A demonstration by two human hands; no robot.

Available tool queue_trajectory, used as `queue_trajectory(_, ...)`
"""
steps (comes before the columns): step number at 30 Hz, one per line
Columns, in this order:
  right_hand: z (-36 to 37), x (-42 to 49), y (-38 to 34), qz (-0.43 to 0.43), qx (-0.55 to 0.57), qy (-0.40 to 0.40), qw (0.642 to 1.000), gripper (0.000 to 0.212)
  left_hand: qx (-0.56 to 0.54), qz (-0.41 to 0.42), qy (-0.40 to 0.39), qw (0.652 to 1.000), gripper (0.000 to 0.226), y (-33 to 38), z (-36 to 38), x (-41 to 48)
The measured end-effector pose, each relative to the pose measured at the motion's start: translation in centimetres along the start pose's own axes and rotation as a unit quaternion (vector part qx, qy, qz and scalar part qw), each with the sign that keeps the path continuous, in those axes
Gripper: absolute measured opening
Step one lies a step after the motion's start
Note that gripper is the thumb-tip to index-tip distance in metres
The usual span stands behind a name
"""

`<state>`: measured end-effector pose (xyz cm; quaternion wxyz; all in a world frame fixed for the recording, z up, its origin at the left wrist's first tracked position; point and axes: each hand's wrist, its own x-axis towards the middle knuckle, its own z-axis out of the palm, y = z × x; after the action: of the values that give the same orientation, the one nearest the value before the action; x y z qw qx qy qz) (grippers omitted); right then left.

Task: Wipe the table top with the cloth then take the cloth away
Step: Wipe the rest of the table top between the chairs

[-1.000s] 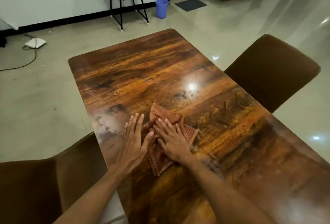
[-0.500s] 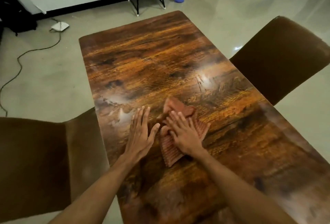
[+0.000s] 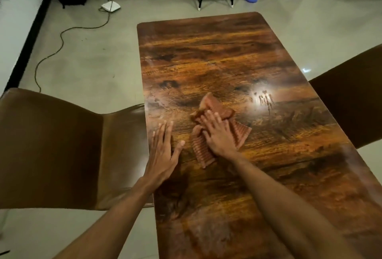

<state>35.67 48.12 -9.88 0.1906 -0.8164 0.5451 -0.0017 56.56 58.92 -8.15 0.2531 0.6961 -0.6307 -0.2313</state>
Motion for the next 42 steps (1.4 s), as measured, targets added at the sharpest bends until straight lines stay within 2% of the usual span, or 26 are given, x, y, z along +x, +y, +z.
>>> queue_trajectory(2, -1.5, 0.9, 2.0, 0.093, 0.021, 0.011, 0.995, 0.059, -0.004, -0.009, 0.011, 1.0, 0.072, -0.1, 0.0, -0.4)
queue_trajectory(3, -1.4, 0.6, 1.6, 0.096, 0.021, 0.018, 0.995, 0.06, -0.002, -0.013, 0.016, 1.0, 0.072, 0.1, 0.0, -0.5)
queue_trajectory(5, 0.3, -1.9, -0.3, 0.032, 0.004, 0.014, 0.999, 0.061, 0.006, -0.016, 0.015, 1.0, 0.074, 1.1, 0.7, -0.9)
queue_trajectory(7, 2.1, -4.8, -0.5, -0.076, -0.012, -0.017, 0.997, 0.06, 0.006, -0.027, 0.006, 1.0, 0.076, 2.5, 1.6, -0.9)
queue_trajectory(8, 1.8, -5.4, 1.0, -0.106, -0.022, -0.02, 0.994, 0.06, 0.005, -0.03, 0.001, 1.0, 0.076, 3.5, 2.2, -0.7)
queue_trajectory(9, 0.8, -5.1, 3.1, -0.101, -0.013, -0.012, 0.995, 0.059, 0.004, -0.029, -0.005, 1.0, 0.077, 4.3, 2.7, -0.5)
queue_trajectory(11, -2.2, -4.1, 9.1, 0.006, 0.01, 0.021, 1.0, 0.059, 0.0, -0.021, -0.014, 1.0, 0.077, 6.4, 3.9, -0.1)
queue_trajectory(13, -5.7, -3.9, 15.8, 0.135, 0.029, 0.056, 0.989, 0.058, 0.001, -0.016, -0.008, 1.0, 0.077, 8.5, 5.3, -0.1)
queue_trajectory(14, -6.8, -4.2, 18.6, 0.173, 0.029, 0.066, 0.982, 0.058, 0.003, -0.018, -0.005, 1.0, 0.077, 9.4, 6.0, -0.1)
queue_trajectory(16, -7.8, -5.0, 21.4, 0.185, 0.028, 0.065, 0.98, 0.058, 0.011, -0.028, -0.01, 0.999, 0.077, 12.0, 7.9, -0.2)
queue_trajectory(18, -6.8, -5.8, 20.5, 0.149, 0.027, 0.058, 0.987, 0.059, 0.019, -0.032, -0.016, 0.999, 0.077, 14.6, 10.0, 0.2)
queue_trajectory(20, -5.1, -6.3, 19.2, 0.021, -0.003, 0.027, 0.999, 0.061, 0.028, -0.042, -0.005, 0.999, 0.076, 16.9, 11.9, 1.2)
queue_trajectory(22, -5.2, -5.3, 20.5, -0.096, -0.03, 0.003, 0.995, 0.06, 0.037, -0.046, 0.011, 0.998, 0.074, 18.7, 13.3, 2.3)
queue_trajectory(23, -5.8, -4.2, 22.3, -0.087, -0.03, 0.01, 0.996, 0.06, 0.038, -0.048, 0.017, 0.998, 0.074, 19.3, 13.9, 2.8)
queue_trajectory(26, -8.5, -0.2, 27.3, 0.094, 0.011, 0.059, 0.994, 0.059, 0.039, -0.058, 0.03, 0.997, 0.076, 20.0, 14.3, 3.8)
queue_trajectory(28, -9.8, 3.0, 26.9, 0.129, 0.022, 0.065, 0.989, 0.06, 0.044, -0.071, 0.036, 0.996, 0.078, 19.4, 13.8, 4.5)
queue_trajectory(30, -9.3, 5.5, 23.3, 0.062, 0.029, 0.058, 0.996, 0.06, 0.056, -0.083, 0.045, 0.994, 0.077, 18.5, 13.0, 5.1)
queue_trajectory(32, -7.5, 6.3, 18.1, -0.062, 0.019, 0.013, 0.998, 0.06, 0.071, -0.082, 0.061, 0.992, 0.073, 17.6, 12.4, 5.5)
queue_trajectory(34, -5.2, 5.2, 14.4, -0.181, -0.025, -0.039, 0.982, 0.059, 0.077, -0.09, 0.065, 0.991, 0.071, 17.2, 12.2, 5.7)
queue_trajectory(36, -4.6, 4.9, 14.6, -0.231, -0.047, -0.06, 0.97, 0.058, 0.075, -0.097, 0.068, 0.99, 0.071, 17.1, 12.3, 5.6)
queue_trajectory(38, -6.3, 5.9, 18.5, -0.17, -0.016, -0.02, 0.985, 0.058, 0.071, -0.097, 0.061, 0.991, 0.073, 17.1, 12.5, 5.5)
queue_trajectory(40, -8.8, 6.3, 24.5, -0.022, 0.017, 0.035, 0.999, 0.059, 0.063, -0.096, 0.059, 0.992, 0.075, 17.1, 12.9, 5.0)
queue_trajectory(42, -10.8, 5.7, 29.1, 0.1, 0.025, 0.061, 0.993, 0.059, 0.063, -0.093, 0.063, 0.992, 0.074, 17.1, 13.1, 4.4)
